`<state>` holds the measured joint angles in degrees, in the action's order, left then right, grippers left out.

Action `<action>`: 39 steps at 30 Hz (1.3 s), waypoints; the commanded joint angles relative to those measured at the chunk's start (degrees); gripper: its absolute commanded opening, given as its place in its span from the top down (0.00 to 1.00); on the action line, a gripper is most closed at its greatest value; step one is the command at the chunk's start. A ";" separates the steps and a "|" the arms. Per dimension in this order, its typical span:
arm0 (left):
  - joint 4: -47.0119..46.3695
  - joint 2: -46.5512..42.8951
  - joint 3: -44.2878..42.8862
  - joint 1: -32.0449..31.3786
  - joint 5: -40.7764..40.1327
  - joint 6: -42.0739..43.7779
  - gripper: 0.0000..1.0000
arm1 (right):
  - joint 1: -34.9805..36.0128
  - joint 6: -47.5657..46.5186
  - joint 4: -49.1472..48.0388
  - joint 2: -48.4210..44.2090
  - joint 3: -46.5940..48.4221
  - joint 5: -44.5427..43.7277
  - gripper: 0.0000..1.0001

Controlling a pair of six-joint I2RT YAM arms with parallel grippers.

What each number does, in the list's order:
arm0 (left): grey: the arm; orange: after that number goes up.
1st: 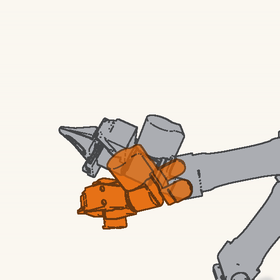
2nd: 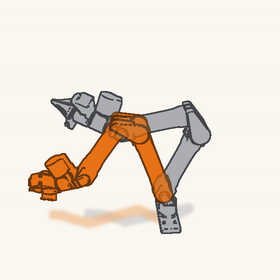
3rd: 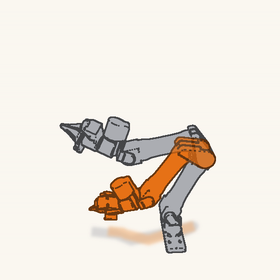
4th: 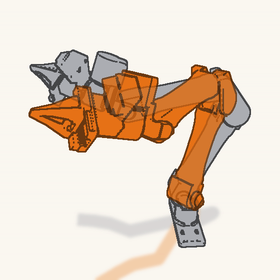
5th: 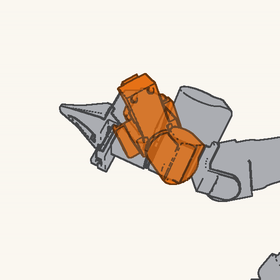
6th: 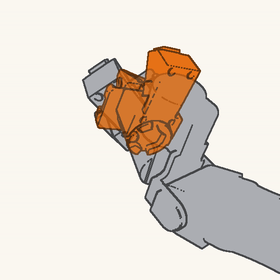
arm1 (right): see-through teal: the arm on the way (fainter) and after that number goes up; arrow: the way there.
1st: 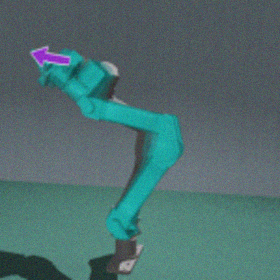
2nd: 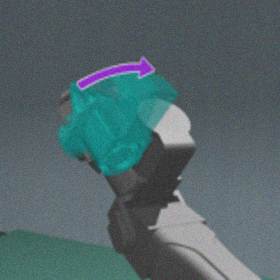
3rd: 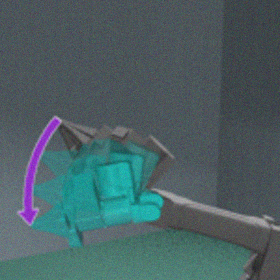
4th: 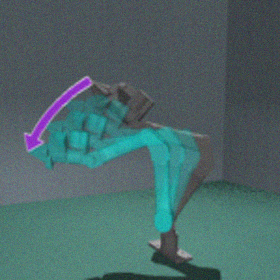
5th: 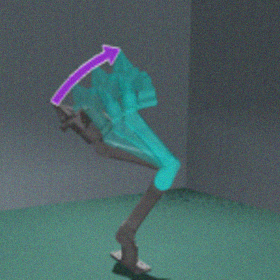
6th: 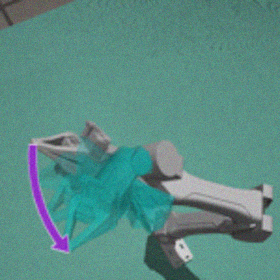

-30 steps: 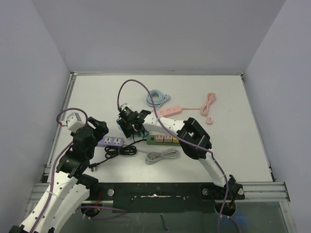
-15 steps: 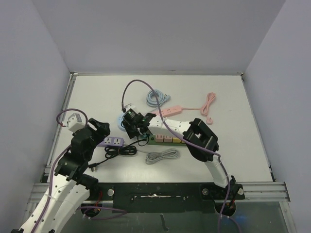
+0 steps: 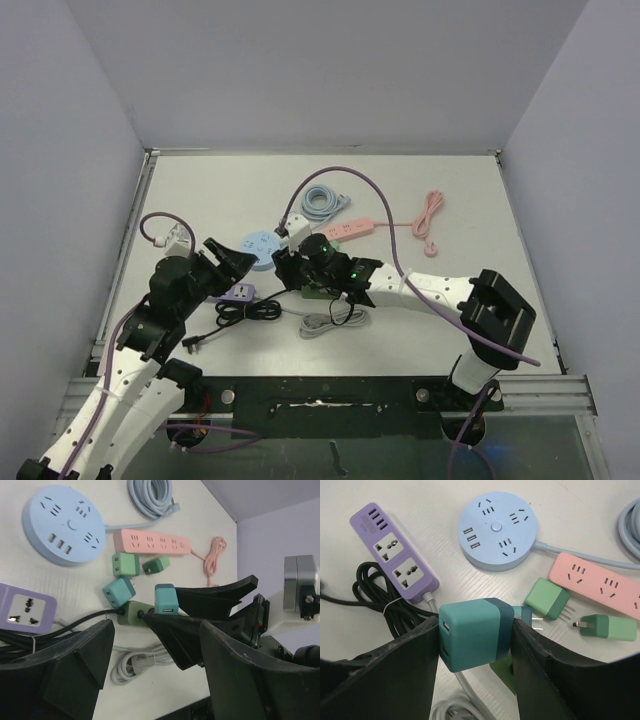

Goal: Insert the plug

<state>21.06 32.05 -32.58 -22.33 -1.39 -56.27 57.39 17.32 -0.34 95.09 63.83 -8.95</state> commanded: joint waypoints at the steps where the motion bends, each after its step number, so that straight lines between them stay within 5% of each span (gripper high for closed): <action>1: -5.97 4.11 -4.84 0.44 10.28 -0.14 0.32 | 1.88 -8.14 -12.70 -6.25 -4.87 1.72 0.57; 14: -15.45 12.13 -3.02 0.49 27.63 -0.20 0.34 | 4.57 -15.82 -16.24 -9.42 -7.01 2.37 0.55; 20: -13.00 12.29 -1.64 0.49 27.11 1.79 0.51 | 4.80 -15.42 -16.10 -9.37 -6.28 2.13 0.55; 29: -15.71 14.64 -0.47 0.49 29.82 2.66 0.54 | 4.84 -14.97 -15.28 -9.90 -5.91 4.41 0.53; 35: -20.04 16.51 0.71 0.47 34.08 1.75 0.75 | 4.76 -12.46 -14.40 -10.16 -5.45 4.74 0.47; 39: -21.08 16.38 1.36 0.53 32.76 1.90 0.80 | 4.40 -9.51 -13.42 -10.92 -6.10 3.86 0.36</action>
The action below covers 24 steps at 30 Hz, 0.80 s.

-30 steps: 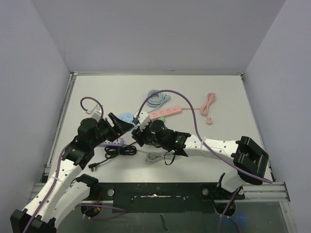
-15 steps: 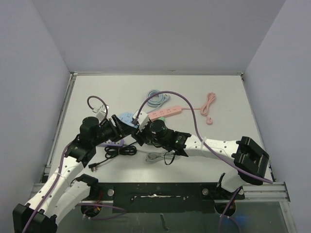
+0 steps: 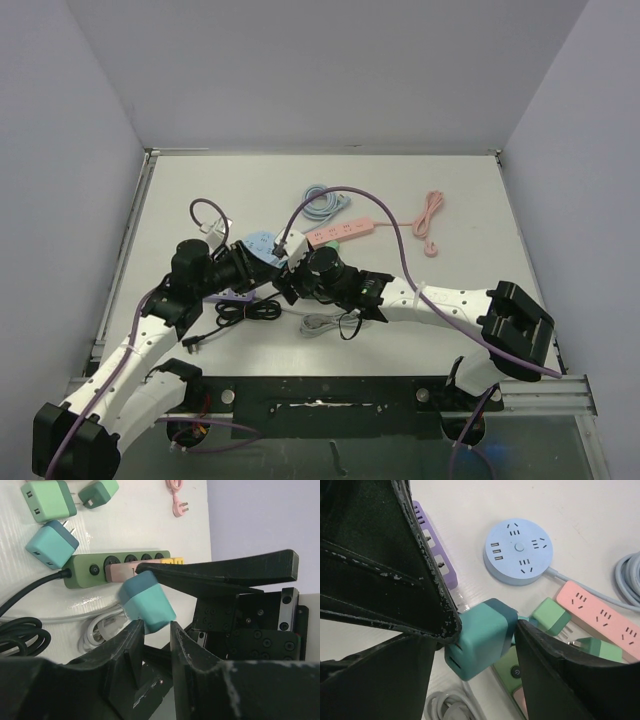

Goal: Insert the plug

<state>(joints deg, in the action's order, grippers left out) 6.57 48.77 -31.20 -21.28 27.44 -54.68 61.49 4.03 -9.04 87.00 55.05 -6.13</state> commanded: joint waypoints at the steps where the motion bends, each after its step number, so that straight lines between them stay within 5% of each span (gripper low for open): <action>1: -6.91 -0.35 0.07 -0.52 3.30 0.43 0.80 | 0.09 4.71 -4.57 -3.21 2.25 1.10 0.31; 5: -7.05 -0.48 0.47 -0.07 -0.18 1.41 0.82 | -1.41 10.70 -4.26 -6.35 -0.60 3.37 0.15; 8: -7.95 -0.69 1.16 0.49 -1.67 2.23 0.83 | -2.62 14.84 -4.24 -9.67 -3.41 4.40 0.12; 15: 1.36 -1.16 1.44 1.02 -14.03 5.84 0.76 | -6.80 24.95 3.83 -11.41 -4.55 2.62 0.19; 24: 12.31 -5.93 1.13 1.28 -30.47 5.13 0.63 | -3.20 21.79 23.27 7.95 12.37 -1.28 0.28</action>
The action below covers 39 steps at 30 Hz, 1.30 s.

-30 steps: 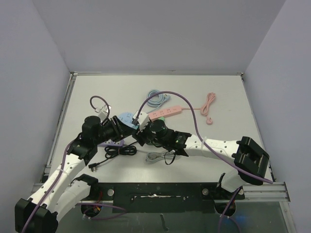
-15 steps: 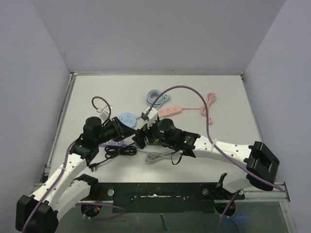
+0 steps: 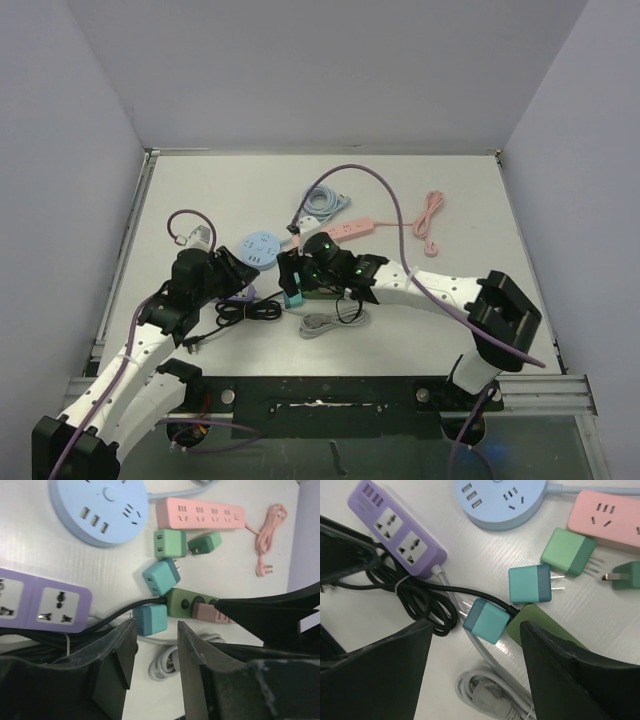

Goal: Insert the plug

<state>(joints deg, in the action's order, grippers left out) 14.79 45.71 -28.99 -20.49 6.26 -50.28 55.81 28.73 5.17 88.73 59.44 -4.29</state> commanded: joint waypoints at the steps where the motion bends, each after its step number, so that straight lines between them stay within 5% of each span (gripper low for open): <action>1: 4.90 -3.52 -1.34 0.60 -10.43 0.67 0.62 | 3.14 -6.27 10.80 8.35 10.13 -4.14 0.29; 10: 8.48 -6.98 -1.94 1.34 -14.45 0.37 0.59 | 4.25 -17.37 19.85 20.54 21.16 -4.33 0.44; 18: 7.89 -6.95 -0.94 2.05 -13.00 0.01 0.57 | 4.22 -27.46 22.34 22.57 21.73 3.44 0.39; 29: 6.84 -6.11 -1.63 2.96 -10.80 0.87 0.57 | 1.38 -40.50 28.39 25.66 25.63 14.10 0.44; 34: 7.10 -6.46 -1.42 3.35 -10.65 0.89 0.57 | 1.57 -42.76 30.66 29.11 27.49 10.46 0.42; 39: 7.51 -6.84 -1.89 3.83 -11.17 0.95 0.57 | 1.43 -41.82 28.07 29.60 27.66 7.51 0.61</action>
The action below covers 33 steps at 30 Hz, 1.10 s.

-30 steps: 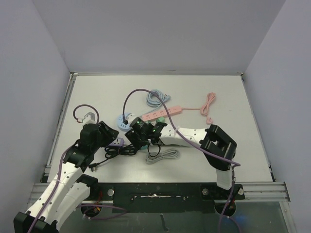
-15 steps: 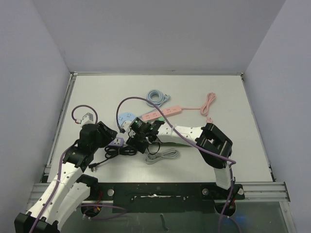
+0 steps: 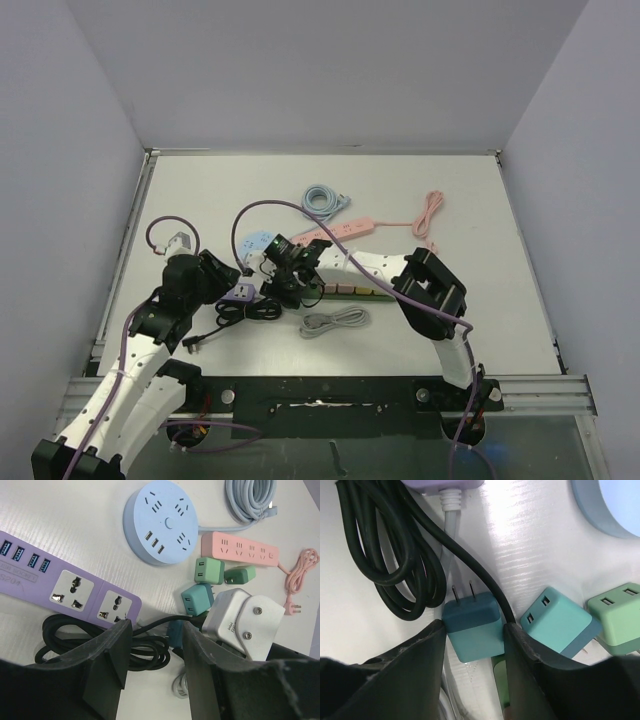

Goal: Insert the plug

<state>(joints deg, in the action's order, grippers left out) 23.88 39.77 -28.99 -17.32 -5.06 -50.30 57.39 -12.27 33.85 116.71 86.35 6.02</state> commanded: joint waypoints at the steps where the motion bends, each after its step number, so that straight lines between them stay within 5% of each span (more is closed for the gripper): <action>1: -1.51 -1.04 -1.87 0.74 0.07 0.99 0.57 | -0.30 -0.41 -1.08 1.32 0.83 -2.44 0.64; 3: -1.32 -1.14 -1.86 0.79 0.05 1.08 0.57 | -0.34 0.37 -2.07 0.51 0.64 -2.03 0.66; 8: -0.64 -1.69 -1.91 1.18 -0.40 1.17 0.56 | -0.13 0.67 -1.11 1.46 0.83 -2.92 0.44; 11: -0.42 -1.99 -1.95 1.36 -0.56 1.25 0.56 | 0.00 0.97 0.48 3.09 1.94 -3.92 0.44; 18: -0.49 -2.44 -1.71 1.51 0.06 1.09 0.55 | -0.03 4.20 -2.59 1.13 2.24 -7.76 0.74; 21: -0.41 -2.75 -1.83 1.52 0.54 1.32 0.54 | -0.12 7.74 -5.71 -2.33 1.56 -9.44 0.77; 28: -1.77 -5.09 -2.56 1.51 2.80 3.58 0.46 | -2.74 26.79 -17.64 -16.45 -5.63 -11.18 0.73; 33: -9.46 -5.72 -1.57 1.45 11.58 5.74 0.43 | -4.45 46.82 -26.11 -25.12 -13.81 -13.99 0.68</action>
<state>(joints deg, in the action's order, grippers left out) 23.22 34.74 -28.99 -16.03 -1.08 -47.40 54.22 15.81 19.62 99.59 75.81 -3.18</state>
